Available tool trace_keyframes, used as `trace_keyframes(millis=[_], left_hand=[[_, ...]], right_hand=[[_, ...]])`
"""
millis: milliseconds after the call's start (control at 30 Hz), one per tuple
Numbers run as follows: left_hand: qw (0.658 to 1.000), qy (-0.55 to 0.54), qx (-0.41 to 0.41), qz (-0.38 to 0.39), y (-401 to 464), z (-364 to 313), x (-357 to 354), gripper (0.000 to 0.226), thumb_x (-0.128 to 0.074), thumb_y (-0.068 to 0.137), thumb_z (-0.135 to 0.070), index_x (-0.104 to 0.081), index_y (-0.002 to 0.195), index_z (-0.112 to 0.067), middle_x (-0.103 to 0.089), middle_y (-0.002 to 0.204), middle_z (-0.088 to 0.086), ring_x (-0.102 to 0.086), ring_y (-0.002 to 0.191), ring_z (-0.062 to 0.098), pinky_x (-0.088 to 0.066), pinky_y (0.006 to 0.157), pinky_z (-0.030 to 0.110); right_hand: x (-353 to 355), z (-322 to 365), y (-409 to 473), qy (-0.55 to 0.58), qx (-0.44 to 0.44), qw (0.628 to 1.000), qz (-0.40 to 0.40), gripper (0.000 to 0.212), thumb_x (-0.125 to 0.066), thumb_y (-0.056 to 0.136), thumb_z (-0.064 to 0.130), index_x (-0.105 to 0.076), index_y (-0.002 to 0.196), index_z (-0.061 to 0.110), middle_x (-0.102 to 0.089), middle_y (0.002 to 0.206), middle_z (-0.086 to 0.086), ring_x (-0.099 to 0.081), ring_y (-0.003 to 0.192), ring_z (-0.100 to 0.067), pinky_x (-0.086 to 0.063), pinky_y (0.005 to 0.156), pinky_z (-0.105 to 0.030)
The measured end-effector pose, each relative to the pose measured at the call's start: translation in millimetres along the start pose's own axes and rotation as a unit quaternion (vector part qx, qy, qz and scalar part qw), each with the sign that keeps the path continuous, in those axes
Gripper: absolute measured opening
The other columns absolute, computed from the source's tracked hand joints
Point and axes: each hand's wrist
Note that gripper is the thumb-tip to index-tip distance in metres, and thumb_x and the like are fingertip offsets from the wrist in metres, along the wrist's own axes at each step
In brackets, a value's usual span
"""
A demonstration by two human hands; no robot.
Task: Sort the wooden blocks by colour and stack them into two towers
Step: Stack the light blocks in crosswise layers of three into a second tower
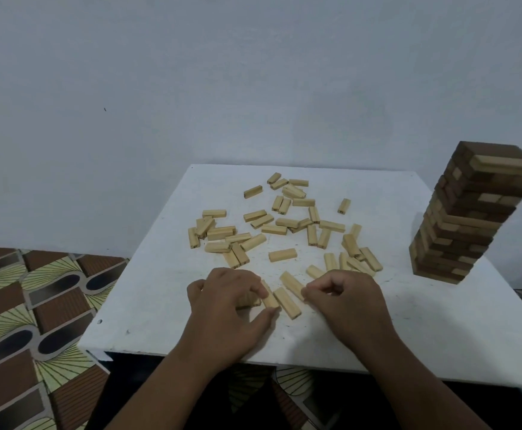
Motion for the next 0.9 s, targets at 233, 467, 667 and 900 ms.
trace_keyframes(millis=[233, 467, 667, 900], left_hand=[[0.996, 0.073, -0.032, 0.040, -2, -11, -2, 0.030, -0.069, 0.069, -0.063, -0.063, 0.087, -0.040, -0.059, 0.101, -0.031, -0.043, 0.114, -0.005, -0.020, 0.091, 0.035], [0.993, 0.099, -0.038, 0.056, -1, -9, -1, 0.030, -0.066, 0.071, -0.065, -0.068, 0.088, -0.040, -0.060, 0.103, -0.032, -0.045, 0.116, -0.002, -0.019, 0.092, 0.037], [0.990, 0.116, -0.039, 0.064, -1, -9, -5, 0.031, -0.062, 0.071, -0.065, -0.069, 0.090, -0.041, -0.060, 0.103, -0.033, -0.044, 0.117, -0.001, -0.015, 0.094, 0.034], [0.988, 0.121, -0.032, 0.087, 3, -6, -8, 0.031, -0.067, 0.072, -0.066, -0.072, 0.093, -0.045, -0.062, 0.110, -0.033, -0.040, 0.122, -0.002, -0.012, 0.098, 0.038]], right_hand=[[-1, -13, 3, -0.155, 0.083, 0.984, 0.023, 0.005, -0.070, 0.081, 0.028, -0.075, 0.078, 0.029, -0.069, 0.073, 0.016, -0.061, 0.075, 0.002, -0.045, 0.068, -0.012], [-3, -16, 4, -0.140, 0.122, 0.981, 0.059, 0.016, -0.071, 0.082, 0.036, -0.076, 0.096, 0.031, -0.067, 0.086, 0.020, -0.059, 0.084, 0.006, -0.043, 0.076, -0.011], [-4, -16, 7, -0.142, 0.125, 0.978, 0.087, 0.014, -0.072, 0.082, 0.036, -0.077, 0.095, 0.031, -0.067, 0.087, 0.020, -0.058, 0.084, 0.008, -0.041, 0.075, -0.009], [-2, -16, 10, -0.142, 0.104, 0.977, 0.124, 0.026, -0.078, 0.079, 0.029, -0.075, 0.104, 0.031, -0.062, 0.095, 0.019, -0.053, 0.087, 0.005, -0.035, 0.077, -0.009]])
Point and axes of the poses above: each hand's wrist, its own y-axis towards the middle knuckle, its own x-axis out of the back of the hand, z = x × y
